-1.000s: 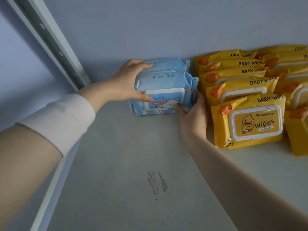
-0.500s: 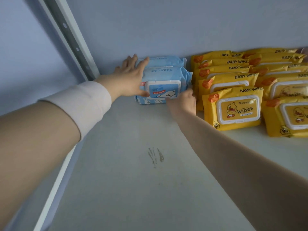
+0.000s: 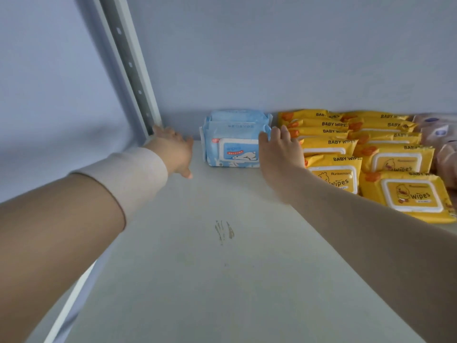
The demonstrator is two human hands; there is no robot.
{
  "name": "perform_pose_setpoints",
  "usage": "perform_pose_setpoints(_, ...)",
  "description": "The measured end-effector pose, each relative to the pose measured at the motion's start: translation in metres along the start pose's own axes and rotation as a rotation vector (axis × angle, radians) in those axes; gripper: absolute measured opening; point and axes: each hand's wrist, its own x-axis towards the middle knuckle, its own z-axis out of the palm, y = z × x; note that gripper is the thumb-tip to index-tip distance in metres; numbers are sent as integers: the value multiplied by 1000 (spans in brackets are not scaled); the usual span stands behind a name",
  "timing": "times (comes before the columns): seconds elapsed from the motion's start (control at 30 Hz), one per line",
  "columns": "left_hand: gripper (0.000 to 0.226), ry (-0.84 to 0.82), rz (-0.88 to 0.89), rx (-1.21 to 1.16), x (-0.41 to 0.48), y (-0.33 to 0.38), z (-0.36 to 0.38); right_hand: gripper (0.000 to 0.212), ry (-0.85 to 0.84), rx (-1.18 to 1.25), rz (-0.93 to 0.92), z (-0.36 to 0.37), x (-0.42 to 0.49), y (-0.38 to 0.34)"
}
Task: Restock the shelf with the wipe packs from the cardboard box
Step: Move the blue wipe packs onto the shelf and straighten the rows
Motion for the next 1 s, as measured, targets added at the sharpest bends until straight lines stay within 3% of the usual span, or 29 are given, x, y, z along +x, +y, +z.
perform_pose_setpoints(0.13, 78, 26, -8, -10, 1, -7, -10, 58, -23, -48, 88, 4, 7, 10)
perform_pose_setpoints(0.23, 93, 153, 13, -181, 12, -2, -11, 61, -17, 12, 129, 13, 3, 7)
perform_pose_setpoints(0.3, 106, 211, 62, -331, 24, 6, -10, 60, 92, 95, 107, 22, -3, -3)
perform_pose_setpoints(0.4, 112, 289, 140, -484, 45, 17, -13, 64, 114, 548, 158, 41, -12, -28)
perform_pose_setpoints(0.47, 110, 311, 192, -537, 58, 20, -13, 72, -11, 858, 348, 52, -12, -43)
perform_pose_setpoints(0.57, 103, 300, 245, -605, 76, 11, -12, 72, 26, 1066, 616, 69, 4, -53)
perform_pose_setpoints(0.77, 99, 371, 323, -727, 98, 7, 1, 55, 96, 1091, 819, 90, 40, -50)
perform_pose_setpoints(1.0, 97, 424, 318, -711, 100, 5, 2, 57, 105, 987, 723, 95, 41, -46)
